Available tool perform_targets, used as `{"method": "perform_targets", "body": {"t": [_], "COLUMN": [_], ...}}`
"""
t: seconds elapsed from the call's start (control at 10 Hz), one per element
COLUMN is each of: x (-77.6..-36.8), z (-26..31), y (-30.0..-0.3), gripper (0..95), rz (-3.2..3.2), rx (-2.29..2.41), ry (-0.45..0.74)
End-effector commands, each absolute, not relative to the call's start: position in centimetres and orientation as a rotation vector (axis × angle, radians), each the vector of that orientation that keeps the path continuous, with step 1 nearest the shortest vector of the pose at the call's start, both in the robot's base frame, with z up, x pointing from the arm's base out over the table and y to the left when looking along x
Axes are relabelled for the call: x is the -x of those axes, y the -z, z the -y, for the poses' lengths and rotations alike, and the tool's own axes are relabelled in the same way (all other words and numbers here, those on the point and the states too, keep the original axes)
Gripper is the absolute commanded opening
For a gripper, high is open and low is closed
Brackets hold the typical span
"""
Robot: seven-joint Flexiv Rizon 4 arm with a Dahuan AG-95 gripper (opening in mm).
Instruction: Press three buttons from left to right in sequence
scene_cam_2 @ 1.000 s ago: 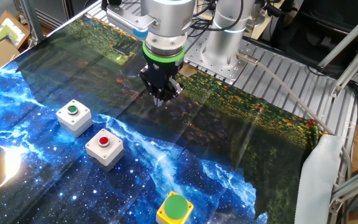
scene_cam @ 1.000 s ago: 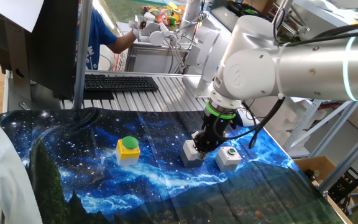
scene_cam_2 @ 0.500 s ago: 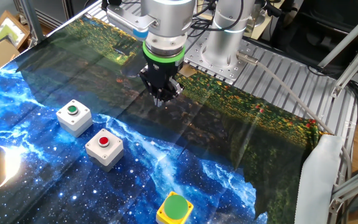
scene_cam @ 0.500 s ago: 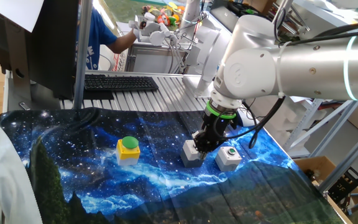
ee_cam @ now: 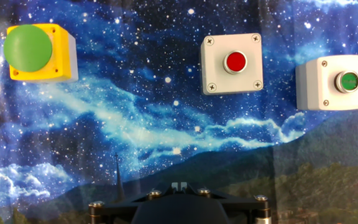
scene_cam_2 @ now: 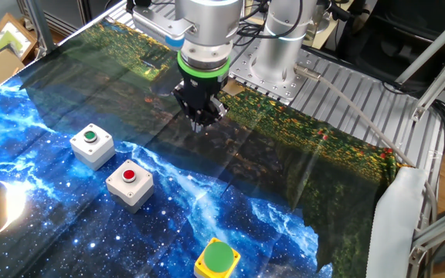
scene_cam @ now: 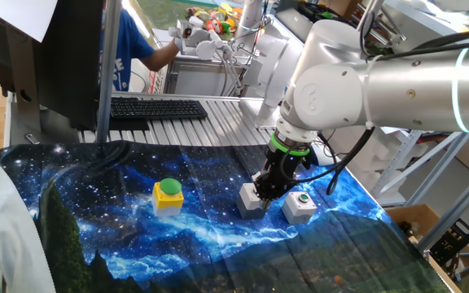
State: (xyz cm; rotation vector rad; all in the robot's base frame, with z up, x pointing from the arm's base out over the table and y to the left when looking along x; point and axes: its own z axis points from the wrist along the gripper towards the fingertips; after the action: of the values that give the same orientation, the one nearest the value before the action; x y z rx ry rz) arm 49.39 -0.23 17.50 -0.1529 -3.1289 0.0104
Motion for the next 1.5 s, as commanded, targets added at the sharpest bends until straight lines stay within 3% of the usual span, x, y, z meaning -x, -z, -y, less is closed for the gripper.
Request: {"method": "perform_targets", "body": {"t": [0.1,0.8,1.2,1.5], "x": [-49.3,-49.3,-49.1,-56.1], "z": [0.1,-0.2,-3.1,-1.7], "y": [-17.6,-17.6,-18.1,-20.6], "gripper": [0.0,0.0,0.0,0.0], "rz": [3.115,3.102,3.113,3.122], "rx": [0.195,0.247,0.332,0.251], "ry": [0.004,0.034,0.063,0.036]}}
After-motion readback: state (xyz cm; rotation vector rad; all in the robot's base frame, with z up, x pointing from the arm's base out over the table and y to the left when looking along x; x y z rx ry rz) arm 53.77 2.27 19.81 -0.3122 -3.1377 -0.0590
